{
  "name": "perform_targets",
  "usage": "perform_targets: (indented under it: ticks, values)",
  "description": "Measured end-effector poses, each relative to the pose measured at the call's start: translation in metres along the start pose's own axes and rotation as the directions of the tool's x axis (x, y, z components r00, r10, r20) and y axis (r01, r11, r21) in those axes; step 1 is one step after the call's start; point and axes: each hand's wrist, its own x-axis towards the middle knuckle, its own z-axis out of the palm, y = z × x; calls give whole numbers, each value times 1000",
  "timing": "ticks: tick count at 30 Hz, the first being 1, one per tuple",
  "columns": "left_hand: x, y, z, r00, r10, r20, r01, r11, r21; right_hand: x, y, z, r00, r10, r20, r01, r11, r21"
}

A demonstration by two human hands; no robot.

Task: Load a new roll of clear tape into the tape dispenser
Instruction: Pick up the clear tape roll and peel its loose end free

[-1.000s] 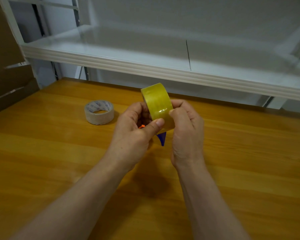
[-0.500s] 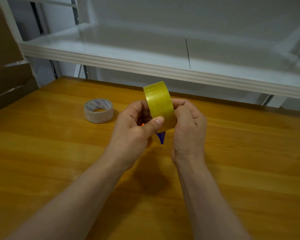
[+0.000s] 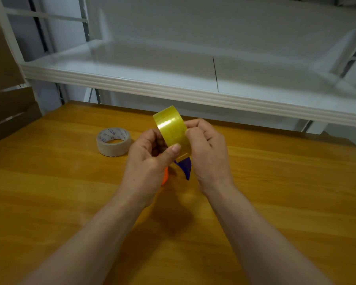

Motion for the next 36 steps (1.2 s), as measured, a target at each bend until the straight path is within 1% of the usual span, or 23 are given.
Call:
perform_targets:
  ticks: [3, 9, 14, 16, 19, 21, 23, 24, 25, 27, 29, 30, 33, 36]
  values:
    - [0, -2, 0, 1000, 1, -1, -1, 1000, -2, -3, 1, -3, 1000, -12, 21, 12, 1000, 5]
    - [-6, -3, 6, 999, 3, 39, -4, 999, 40, -15, 9, -7, 1000, 4, -28, -1, 997, 81]
    - [-9, -2, 8, 998, 5, 66, -7, 1000, 28, -21, 8, -13, 1000, -7, -1, 7, 994, 105]
    - [-8, -2, 7, 998, -18, 62, 19, 1000, -15, -21, 7, -17, 998, -18, 54, 12, 993, 115]
    - [-4, -3, 3, 988, -144, 61, 152, 973, -176, -19, 6, -23, 989, -35, 144, 23, 996, 81]
    - [-1, 1, 0, 971, -216, 99, 235, 929, -284, -18, 5, -26, 981, -42, 188, 31, 998, 60]
    - [0, 6, -2, 967, -218, 132, 251, 905, -343, -18, 5, -29, 978, -42, 203, 32, 998, 51]
    - [1, 8, -1, 970, -211, 119, 239, 913, -330, -18, 5, -30, 979, -42, 198, 35, 999, 39]
    - [1, 10, 0, 976, -201, 81, 216, 932, -290, -18, 6, -31, 981, -42, 191, 39, 999, 20]
    - [3, 8, -1, 989, -139, -50, 134, 987, -92, -18, 8, -31, 984, -41, 175, 45, 999, -18]
    - [3, 8, -4, 987, -44, -156, 65, 989, 133, -17, 8, -32, 986, -44, 159, 51, 998, -40]
    - [2, 10, -6, 984, 14, -178, 24, 978, 208, -18, 8, -32, 987, -42, 154, 49, 998, -42]
    - [2, 13, -11, 966, 208, -155, -132, 908, 398, -17, 8, -33, 988, -44, 151, 57, 995, -83]
    - [4, 10, -13, 942, 316, -109, -214, 822, 528, -16, 11, -32, 983, -61, 172, 86, 986, -143]
